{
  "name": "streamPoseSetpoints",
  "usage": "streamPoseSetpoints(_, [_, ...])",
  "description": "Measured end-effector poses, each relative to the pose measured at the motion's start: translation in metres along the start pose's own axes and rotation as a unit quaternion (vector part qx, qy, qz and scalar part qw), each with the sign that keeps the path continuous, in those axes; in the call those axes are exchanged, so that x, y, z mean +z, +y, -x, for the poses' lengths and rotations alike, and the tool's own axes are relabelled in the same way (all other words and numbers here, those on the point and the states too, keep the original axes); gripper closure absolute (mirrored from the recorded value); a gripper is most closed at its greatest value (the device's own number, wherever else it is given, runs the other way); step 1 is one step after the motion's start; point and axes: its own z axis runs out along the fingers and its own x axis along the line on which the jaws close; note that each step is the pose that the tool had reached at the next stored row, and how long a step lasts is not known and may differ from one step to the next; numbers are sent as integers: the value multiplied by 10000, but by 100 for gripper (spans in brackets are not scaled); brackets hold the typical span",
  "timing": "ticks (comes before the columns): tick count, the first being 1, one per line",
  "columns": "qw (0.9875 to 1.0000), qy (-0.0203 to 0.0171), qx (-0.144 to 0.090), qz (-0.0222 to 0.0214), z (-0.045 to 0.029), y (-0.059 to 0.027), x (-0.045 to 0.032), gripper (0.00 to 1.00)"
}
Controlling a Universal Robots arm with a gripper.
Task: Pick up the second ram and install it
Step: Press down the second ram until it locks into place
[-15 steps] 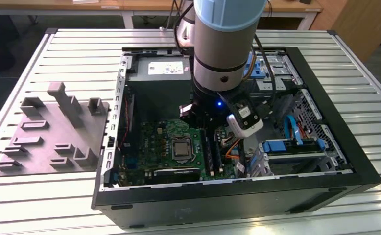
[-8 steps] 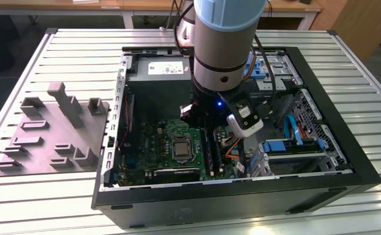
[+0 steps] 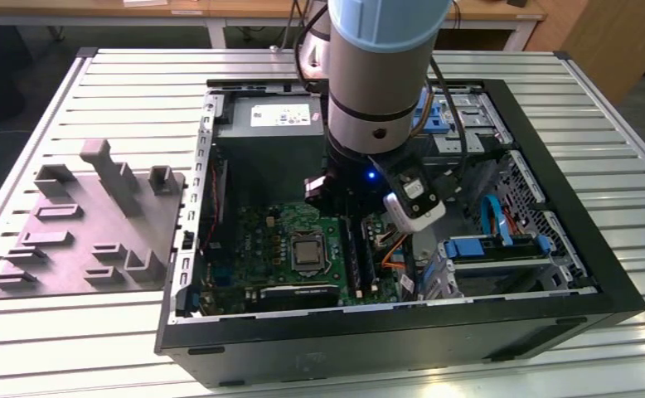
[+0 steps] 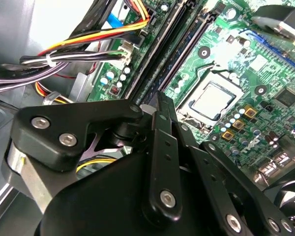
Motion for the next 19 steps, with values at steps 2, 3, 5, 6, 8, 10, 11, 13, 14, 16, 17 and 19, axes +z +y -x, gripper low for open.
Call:
streamPoseSetpoints(2, [10000, -1, -1, 3, 0, 34, 4, 90])
streamPoseSetpoints(3, [10000, -2, -1, 3, 0, 54, 5, 90])
streamPoseSetpoints(5, [10000, -4, -1, 5, -1, 94, 9, 90])
streamPoseSetpoints(6, [10000, -4, -1, 6, -1, 113, 12, 90])
streamPoseSetpoints(8, [10000, -5, -1, 8, -2, 153, 15, 90])
streamPoseSetpoints(10, [10000, -6, -1, 9, -2, 195, 19, 90])
streamPoseSetpoints(11, [10000, -6, -1, 10, -3, 216, 22, 90])
streamPoseSetpoints(13, [10000, -6, -1, 12, -3, 252, 28, 90])
streamPoseSetpoints(14, [10000, -6, -1, 12, -4, 270, 32, 90])
streamPoseSetpoints(16, [10000, -6, -1, 12, -4, 302, 40, 90])
streamPoseSetpoints(17, [10000, -6, -1, 12, -5, 320, 44, 90])
streamPoseSetpoints(19, [10000, -6, -1, 12, -6, 361, 57, 90])
